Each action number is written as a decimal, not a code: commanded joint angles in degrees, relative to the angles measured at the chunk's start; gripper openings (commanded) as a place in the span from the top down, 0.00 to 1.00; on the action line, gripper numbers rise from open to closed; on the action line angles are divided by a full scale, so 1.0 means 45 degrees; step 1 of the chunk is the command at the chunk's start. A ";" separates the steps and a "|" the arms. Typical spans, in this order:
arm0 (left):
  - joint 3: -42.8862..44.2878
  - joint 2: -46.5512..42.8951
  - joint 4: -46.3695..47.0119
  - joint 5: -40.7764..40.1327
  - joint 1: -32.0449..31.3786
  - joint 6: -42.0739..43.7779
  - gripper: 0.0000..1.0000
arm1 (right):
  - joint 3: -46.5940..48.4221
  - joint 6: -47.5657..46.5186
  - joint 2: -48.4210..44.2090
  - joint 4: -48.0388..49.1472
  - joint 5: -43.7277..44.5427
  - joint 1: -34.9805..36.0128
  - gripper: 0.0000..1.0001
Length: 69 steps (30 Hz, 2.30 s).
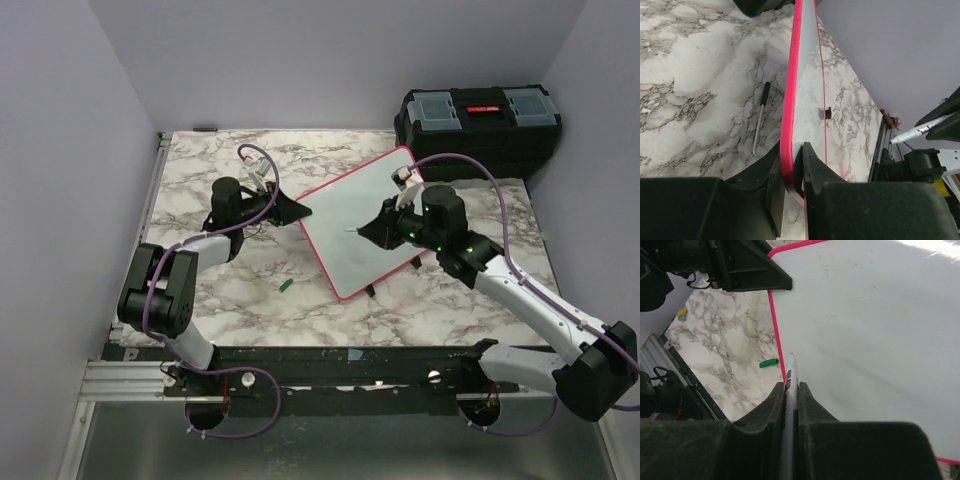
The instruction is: Write a sentence on the whiteboard
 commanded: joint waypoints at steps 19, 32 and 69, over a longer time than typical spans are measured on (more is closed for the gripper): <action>-0.0312 -0.1543 -0.0934 -0.0695 -0.0011 0.1401 1.00 | 0.1255 -0.1767 0.3109 0.3463 0.4397 0.3479 0.99; -0.0429 -0.1684 -0.0905 -0.0812 -0.0069 0.1440 1.00 | 0.2087 -0.1958 0.4311 0.3658 0.5281 0.3828 0.99; -0.0427 -0.1747 -0.0754 -0.0852 -0.0129 0.1342 1.00 | 0.1173 -0.1318 0.4045 0.2487 0.5798 0.4588 0.99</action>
